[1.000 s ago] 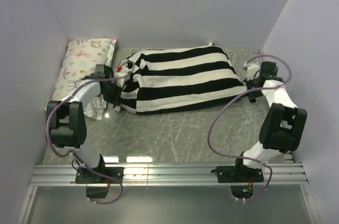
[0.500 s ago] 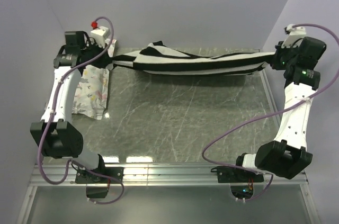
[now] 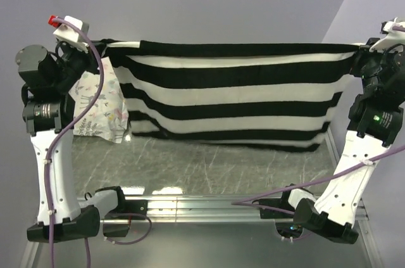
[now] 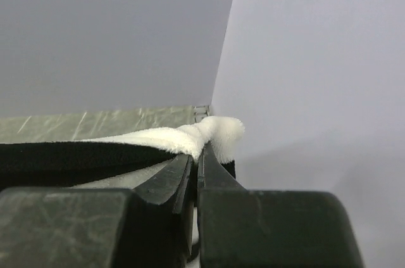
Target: Put the pillow into the pillowcase
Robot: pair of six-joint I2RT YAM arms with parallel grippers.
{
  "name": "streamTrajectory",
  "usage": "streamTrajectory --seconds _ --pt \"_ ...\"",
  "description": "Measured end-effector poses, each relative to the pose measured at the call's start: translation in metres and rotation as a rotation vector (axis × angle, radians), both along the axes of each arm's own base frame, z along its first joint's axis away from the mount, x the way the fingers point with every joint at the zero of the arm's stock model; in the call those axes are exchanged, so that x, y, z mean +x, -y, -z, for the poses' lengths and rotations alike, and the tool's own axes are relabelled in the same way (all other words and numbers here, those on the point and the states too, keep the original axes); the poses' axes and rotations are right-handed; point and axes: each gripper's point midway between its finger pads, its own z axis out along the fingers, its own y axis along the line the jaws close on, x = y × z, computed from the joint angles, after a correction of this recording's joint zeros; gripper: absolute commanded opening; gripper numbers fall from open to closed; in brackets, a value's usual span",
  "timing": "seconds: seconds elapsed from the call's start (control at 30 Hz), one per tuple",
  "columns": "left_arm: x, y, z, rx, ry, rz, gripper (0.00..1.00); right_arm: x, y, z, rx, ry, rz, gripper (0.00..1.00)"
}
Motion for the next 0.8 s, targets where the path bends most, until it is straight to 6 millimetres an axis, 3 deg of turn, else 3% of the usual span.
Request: streamTrajectory --seconds 0.1,0.17,0.23,0.37,0.4,0.43,0.47,0.5,0.53,0.57,0.6,0.63,0.67,0.8 --pt "0.020 0.002 0.012 0.002 -0.027 0.020 0.00 0.014 0.005 0.009 0.007 -0.017 -0.003 0.00" --pt "0.044 0.007 0.038 0.004 -0.092 0.042 0.00 0.038 0.009 0.036 0.030 -0.080 -0.019 0.00" --pt "0.075 0.015 0.078 0.012 -0.184 0.063 0.00 0.066 0.010 0.078 0.054 -0.175 -0.030 0.00" --pt "0.140 0.020 0.187 -0.001 -0.443 0.058 0.01 0.130 0.006 0.180 0.092 -0.414 -0.037 0.00" --pt "0.155 0.019 0.209 -0.004 -0.494 0.050 0.07 0.147 0.005 0.206 0.099 -0.477 -0.034 0.06" --pt "0.173 0.018 0.233 -0.005 -0.552 0.037 0.17 0.164 0.002 0.230 0.102 -0.537 -0.031 0.23" --pt "0.188 0.016 0.251 -0.006 -0.604 0.027 0.38 0.180 -0.001 0.251 0.115 -0.602 -0.028 0.36" --pt "0.210 0.014 0.260 -0.002 -0.615 0.015 0.46 0.199 -0.001 0.261 0.115 -0.655 -0.017 0.44" --pt "0.231 0.011 0.265 -0.003 -0.620 -0.006 0.51 0.226 0.006 0.258 0.099 -0.636 0.005 0.62" --pt "0.250 0.006 0.266 -0.011 -0.619 -0.027 0.65 0.247 0.012 0.253 0.082 -0.598 0.024 0.69" --pt "0.263 0.000 0.259 -0.010 -0.596 -0.043 0.76 0.254 0.017 0.252 0.068 -0.587 0.040 0.72" --pt "0.271 -0.006 0.251 -0.014 -0.578 -0.057 0.94 0.251 0.020 0.254 0.059 -0.601 0.051 0.75" --pt "0.274 -0.015 0.240 -0.016 -0.558 -0.078 0.99 0.244 0.023 0.251 0.049 -0.615 0.059 0.75" --pt "0.250 -0.039 0.194 -0.027 -0.504 -0.129 0.99 0.205 0.029 0.211 0.041 -0.590 0.055 0.76"
